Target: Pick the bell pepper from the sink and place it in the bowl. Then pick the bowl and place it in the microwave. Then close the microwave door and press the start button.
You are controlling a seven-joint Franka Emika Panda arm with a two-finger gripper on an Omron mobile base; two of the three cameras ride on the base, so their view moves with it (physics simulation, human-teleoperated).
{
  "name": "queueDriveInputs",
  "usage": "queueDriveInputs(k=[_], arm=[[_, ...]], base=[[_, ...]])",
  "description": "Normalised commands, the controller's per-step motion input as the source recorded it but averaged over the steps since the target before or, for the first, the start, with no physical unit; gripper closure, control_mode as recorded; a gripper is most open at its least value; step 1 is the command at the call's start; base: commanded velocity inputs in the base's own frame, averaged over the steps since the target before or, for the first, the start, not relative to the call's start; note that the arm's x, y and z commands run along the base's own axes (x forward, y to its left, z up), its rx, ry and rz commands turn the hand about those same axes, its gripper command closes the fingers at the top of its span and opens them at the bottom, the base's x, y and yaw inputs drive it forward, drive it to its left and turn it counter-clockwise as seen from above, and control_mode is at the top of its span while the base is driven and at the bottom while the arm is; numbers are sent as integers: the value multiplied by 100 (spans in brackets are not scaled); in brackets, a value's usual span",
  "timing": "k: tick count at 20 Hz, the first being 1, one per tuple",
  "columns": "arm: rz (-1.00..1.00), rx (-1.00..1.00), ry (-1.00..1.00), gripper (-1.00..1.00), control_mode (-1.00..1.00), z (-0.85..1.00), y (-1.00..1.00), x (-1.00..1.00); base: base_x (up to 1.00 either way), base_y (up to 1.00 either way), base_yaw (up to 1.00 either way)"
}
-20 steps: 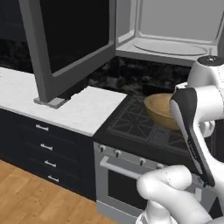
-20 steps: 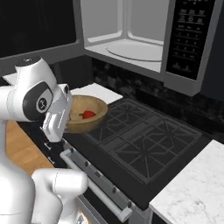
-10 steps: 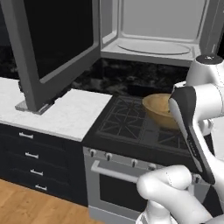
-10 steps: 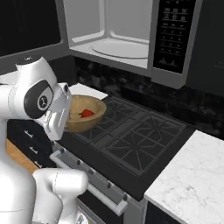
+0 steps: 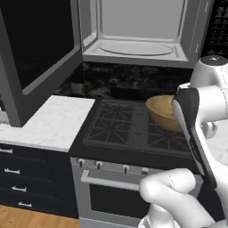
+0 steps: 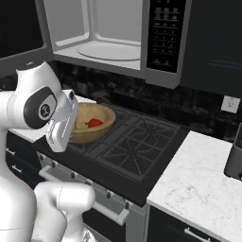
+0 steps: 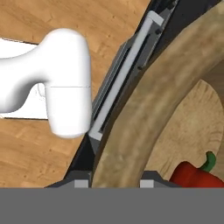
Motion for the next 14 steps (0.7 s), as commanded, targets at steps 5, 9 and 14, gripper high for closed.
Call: queueDriveInputs(k=[5, 9, 14], arm=[[0, 0, 0, 100, -100, 25, 5, -36], [3, 0, -43, 100, -100, 97, 32, -48], [12, 0, -38, 100, -100, 82, 20, -5]], base=[[0, 0, 0], [0, 0, 0], [0, 0, 0]])
